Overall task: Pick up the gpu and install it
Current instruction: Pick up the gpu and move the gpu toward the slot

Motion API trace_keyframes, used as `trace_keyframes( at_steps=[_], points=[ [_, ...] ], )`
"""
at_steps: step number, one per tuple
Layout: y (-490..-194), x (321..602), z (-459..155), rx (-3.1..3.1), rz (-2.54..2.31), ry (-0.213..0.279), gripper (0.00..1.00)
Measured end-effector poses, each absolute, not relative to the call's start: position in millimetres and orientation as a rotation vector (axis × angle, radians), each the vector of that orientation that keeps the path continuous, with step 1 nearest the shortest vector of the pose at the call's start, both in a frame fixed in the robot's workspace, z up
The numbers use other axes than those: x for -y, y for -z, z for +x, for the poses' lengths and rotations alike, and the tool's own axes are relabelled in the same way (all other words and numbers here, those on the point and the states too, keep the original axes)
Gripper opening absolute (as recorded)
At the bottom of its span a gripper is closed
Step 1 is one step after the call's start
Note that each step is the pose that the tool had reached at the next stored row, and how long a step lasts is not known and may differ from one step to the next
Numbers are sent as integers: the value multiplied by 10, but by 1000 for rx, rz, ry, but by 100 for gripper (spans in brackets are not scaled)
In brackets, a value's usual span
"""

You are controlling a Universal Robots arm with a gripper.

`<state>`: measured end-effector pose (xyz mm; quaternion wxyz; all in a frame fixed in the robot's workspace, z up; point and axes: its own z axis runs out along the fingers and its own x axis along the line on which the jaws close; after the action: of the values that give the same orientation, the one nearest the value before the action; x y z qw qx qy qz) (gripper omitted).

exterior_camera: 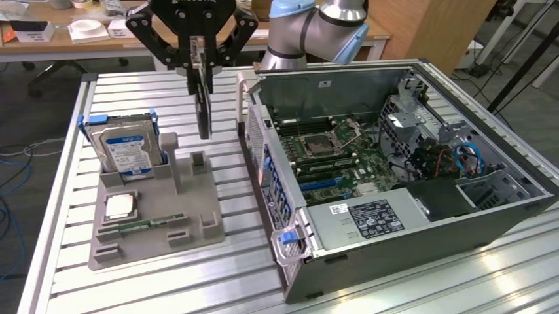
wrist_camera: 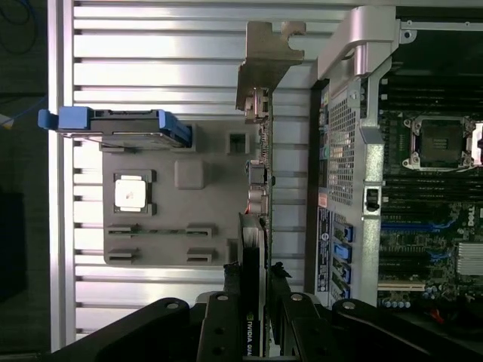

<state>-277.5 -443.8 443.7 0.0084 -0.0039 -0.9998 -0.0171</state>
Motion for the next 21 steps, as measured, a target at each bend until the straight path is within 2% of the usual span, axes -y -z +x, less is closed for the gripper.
trace_keyframes(
  at_steps=[21],
  points=[
    [-4437,4438,-2610,3124,-12,54,26]
  ],
)
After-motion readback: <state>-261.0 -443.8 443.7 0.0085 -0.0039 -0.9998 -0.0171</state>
